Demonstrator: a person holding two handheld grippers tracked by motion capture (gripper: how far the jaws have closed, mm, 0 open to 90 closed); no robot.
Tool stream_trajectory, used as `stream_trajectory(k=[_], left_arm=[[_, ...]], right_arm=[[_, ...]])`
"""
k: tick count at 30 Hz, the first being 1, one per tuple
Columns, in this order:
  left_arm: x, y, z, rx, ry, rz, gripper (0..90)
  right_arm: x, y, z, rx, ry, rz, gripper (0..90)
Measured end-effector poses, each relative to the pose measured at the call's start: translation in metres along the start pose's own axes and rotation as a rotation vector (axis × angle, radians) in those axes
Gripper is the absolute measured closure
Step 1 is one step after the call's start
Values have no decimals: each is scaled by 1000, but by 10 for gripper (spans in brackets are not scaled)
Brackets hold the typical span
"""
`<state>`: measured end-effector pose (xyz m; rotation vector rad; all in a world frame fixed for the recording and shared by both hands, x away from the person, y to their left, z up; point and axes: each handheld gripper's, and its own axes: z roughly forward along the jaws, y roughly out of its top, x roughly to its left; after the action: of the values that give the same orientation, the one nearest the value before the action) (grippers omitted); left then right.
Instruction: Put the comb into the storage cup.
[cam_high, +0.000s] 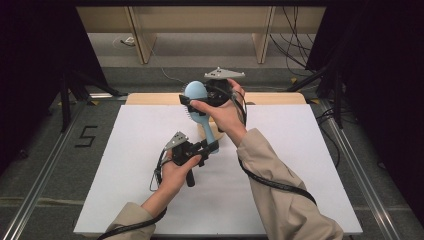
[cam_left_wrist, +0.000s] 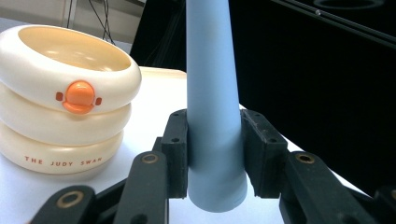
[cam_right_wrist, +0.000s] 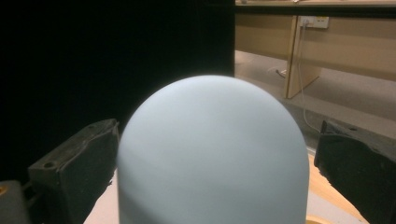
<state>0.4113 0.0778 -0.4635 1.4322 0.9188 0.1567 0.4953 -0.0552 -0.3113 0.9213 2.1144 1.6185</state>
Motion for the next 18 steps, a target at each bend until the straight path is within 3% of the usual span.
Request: stream_trajectory(k=[8, 18], left_arm=[[0, 0, 0, 2, -3, 3, 638], [0, -2, 1, 13, 3, 4, 638]], right_arm=[[0, 0, 4, 27, 10, 24, 144], [1, -1, 2, 46, 16, 21, 200]])
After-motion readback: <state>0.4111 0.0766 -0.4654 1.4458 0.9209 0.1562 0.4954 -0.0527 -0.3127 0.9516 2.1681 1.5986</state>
